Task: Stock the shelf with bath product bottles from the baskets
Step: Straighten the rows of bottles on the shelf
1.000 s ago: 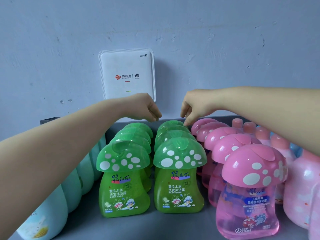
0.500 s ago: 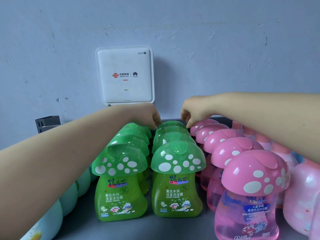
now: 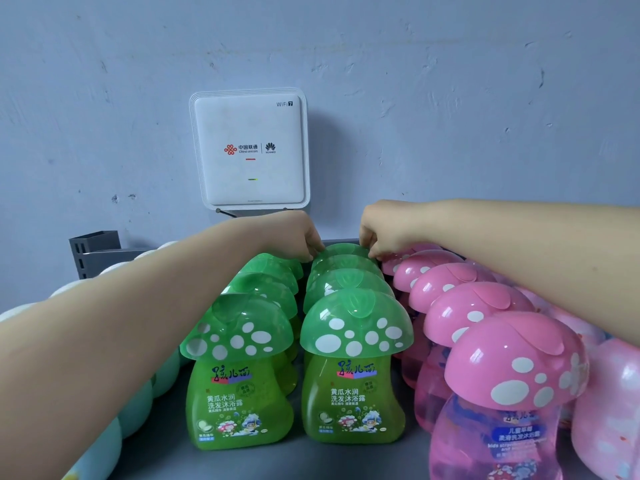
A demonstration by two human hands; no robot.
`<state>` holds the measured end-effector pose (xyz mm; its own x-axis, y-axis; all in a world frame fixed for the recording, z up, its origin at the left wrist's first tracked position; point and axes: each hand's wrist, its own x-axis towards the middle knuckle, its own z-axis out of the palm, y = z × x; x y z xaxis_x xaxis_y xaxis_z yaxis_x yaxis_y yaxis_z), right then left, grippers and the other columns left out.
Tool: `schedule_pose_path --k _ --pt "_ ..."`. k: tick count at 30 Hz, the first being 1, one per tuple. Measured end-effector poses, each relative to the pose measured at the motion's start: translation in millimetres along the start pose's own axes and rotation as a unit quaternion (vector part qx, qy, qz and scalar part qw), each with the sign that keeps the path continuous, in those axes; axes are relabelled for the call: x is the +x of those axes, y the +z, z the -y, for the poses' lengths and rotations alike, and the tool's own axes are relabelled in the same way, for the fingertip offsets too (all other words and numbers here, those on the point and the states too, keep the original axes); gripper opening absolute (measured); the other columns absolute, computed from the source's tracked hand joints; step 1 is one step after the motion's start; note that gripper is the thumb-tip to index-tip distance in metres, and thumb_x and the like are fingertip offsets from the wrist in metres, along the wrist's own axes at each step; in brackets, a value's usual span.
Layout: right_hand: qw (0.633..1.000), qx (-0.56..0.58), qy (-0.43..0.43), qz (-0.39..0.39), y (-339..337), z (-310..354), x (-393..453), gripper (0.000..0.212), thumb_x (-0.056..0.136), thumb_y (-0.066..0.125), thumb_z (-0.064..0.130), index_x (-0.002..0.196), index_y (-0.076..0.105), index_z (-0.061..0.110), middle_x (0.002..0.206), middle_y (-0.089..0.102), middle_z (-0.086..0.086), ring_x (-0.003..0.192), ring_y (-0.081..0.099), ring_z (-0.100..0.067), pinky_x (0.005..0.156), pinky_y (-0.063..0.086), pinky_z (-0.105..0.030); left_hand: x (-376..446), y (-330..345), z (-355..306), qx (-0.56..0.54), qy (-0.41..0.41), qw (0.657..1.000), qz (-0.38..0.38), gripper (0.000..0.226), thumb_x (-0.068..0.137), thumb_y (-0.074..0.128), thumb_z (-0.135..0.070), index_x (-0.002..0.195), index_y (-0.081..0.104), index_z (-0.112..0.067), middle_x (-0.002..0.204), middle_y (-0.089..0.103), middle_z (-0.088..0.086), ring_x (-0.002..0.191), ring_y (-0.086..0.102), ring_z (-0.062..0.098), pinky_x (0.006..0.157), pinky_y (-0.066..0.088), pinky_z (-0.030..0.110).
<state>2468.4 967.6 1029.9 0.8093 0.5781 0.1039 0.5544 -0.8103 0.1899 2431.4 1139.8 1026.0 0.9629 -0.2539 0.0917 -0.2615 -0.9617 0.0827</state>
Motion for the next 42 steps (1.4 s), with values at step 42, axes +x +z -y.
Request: schedule_pose_path --k 42 --pt "0.971 0.129 0.057 -0.193 12 -6 -257 0.042 0.082 0.068 0.038 0.120 0.062 0.022 0.112 0.066 0.005 0.103 0.058 -0.012 0.081 0.036 -0.015 -144 53 -153 -0.161 0.056 0.954 -0.248 0.040 0.081 0.071 -0.031 0.118 0.064 -0.019 0.110 0.068 -0.008 0.096 0.062 0.006 0.085 0.047 0.020"
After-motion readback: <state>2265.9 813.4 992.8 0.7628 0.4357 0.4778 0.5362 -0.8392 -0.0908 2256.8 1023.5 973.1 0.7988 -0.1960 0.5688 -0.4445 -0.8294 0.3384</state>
